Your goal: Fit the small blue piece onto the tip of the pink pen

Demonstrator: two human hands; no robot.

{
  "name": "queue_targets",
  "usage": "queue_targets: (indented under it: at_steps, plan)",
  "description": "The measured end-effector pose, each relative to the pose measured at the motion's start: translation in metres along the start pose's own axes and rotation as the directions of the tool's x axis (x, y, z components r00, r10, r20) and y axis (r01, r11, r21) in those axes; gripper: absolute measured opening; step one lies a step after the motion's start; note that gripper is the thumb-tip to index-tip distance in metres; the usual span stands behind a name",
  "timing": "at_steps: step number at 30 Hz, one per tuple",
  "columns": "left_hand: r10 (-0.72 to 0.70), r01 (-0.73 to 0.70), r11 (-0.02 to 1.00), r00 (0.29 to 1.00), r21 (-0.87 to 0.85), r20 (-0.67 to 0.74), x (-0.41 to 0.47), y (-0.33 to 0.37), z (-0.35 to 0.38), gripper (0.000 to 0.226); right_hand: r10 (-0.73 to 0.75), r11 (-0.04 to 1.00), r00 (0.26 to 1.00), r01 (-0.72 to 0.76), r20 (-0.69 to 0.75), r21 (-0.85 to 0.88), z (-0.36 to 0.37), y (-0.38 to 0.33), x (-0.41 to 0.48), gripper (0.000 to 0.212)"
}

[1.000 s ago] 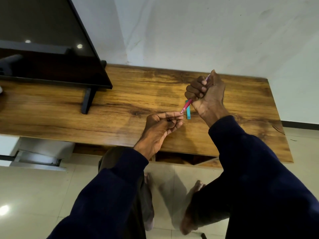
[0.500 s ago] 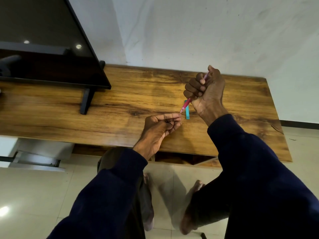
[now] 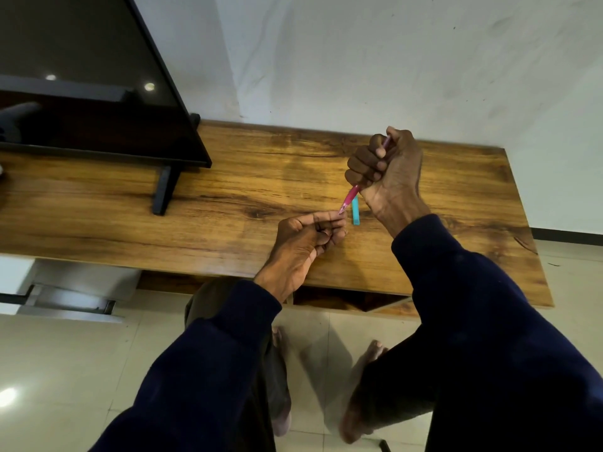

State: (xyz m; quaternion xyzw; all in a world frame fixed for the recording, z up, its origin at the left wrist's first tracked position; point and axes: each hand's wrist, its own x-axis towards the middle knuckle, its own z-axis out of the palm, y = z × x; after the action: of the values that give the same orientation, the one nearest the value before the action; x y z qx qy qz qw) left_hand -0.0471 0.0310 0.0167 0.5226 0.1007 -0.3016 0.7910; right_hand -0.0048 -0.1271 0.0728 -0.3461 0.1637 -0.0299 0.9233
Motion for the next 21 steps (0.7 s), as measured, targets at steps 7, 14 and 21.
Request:
queue_targets:
  at_steps: [7,14,21]
  plan:
    - [0.015,-0.015,1.0,1.0,0.011,-0.008,-0.0004,-0.0006,0.0007,0.036,-0.023,1.0,0.999,0.024,-0.04,0.006,0.0001,0.0,-0.0009,0.046]
    - [-0.003,0.002,1.0,1.0,-0.01,-0.024,-0.0001,0.0003,0.0027,0.037,-0.039,0.999,0.998,0.039,-0.051,0.001,0.0007,0.0,-0.0018,0.045]
    - [-0.004,0.004,1.0,1.0,-0.013,-0.025,-0.0007,0.0007,0.0015,0.035,-0.059,0.998,0.998,0.058,-0.03,-0.021,0.0034,-0.0005,-0.0033,0.046]
